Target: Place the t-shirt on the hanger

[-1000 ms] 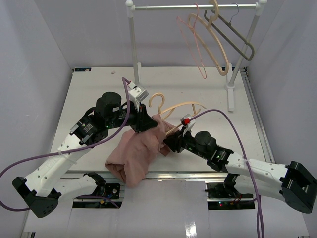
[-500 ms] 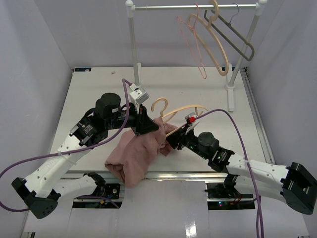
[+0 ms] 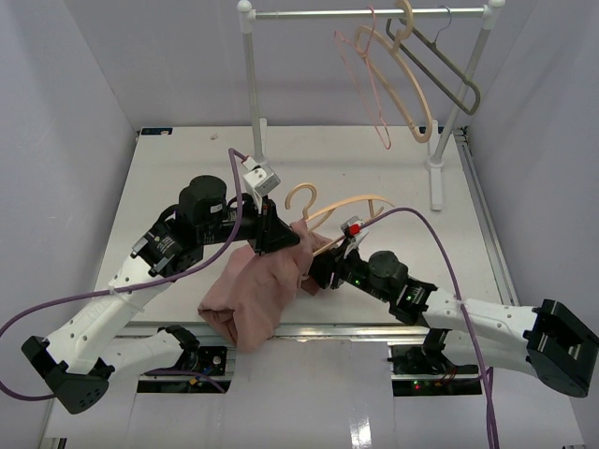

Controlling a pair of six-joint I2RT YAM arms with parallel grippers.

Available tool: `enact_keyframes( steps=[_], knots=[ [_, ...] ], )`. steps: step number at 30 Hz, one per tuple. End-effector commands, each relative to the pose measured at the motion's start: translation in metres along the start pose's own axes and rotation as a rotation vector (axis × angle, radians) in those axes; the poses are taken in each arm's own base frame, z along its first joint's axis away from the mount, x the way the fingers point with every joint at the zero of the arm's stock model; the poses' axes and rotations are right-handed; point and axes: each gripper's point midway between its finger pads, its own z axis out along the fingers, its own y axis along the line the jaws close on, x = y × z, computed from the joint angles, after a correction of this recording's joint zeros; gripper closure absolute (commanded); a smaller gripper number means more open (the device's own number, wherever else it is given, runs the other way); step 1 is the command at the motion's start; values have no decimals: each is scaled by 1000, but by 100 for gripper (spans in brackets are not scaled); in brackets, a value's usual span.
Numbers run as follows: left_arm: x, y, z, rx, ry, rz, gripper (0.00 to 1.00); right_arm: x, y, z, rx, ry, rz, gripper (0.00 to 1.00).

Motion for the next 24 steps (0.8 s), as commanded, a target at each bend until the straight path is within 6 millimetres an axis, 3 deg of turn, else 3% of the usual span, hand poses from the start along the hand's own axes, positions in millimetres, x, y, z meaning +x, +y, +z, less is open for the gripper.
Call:
enact_keyframes(
  steps=[1, 5, 8, 13, 19, 24],
  knots=[
    [-23, -17, -11, 47, -97, 32, 100, 2, 7, 14, -12, -14, 1, 50],
    [-23, -16, -12, 41, -102, 28, 100, 7, 1, 19, 9, -22, 11, 50],
    [-22, -16, -12, 39, -103, 28, 100, 5, -3, 20, 32, -41, 19, 57],
    [-17, -13, -14, 26, -104, 30, 100, -2, -23, 10, 132, -117, 41, 88],
    [-8, 6, -21, -82, -87, 87, 100, -1, -70, -27, 385, -167, 105, 92],
    [1, 3, -30, -68, -68, 133, 100, -31, -99, -60, 532, -266, 109, 92]
  ],
)
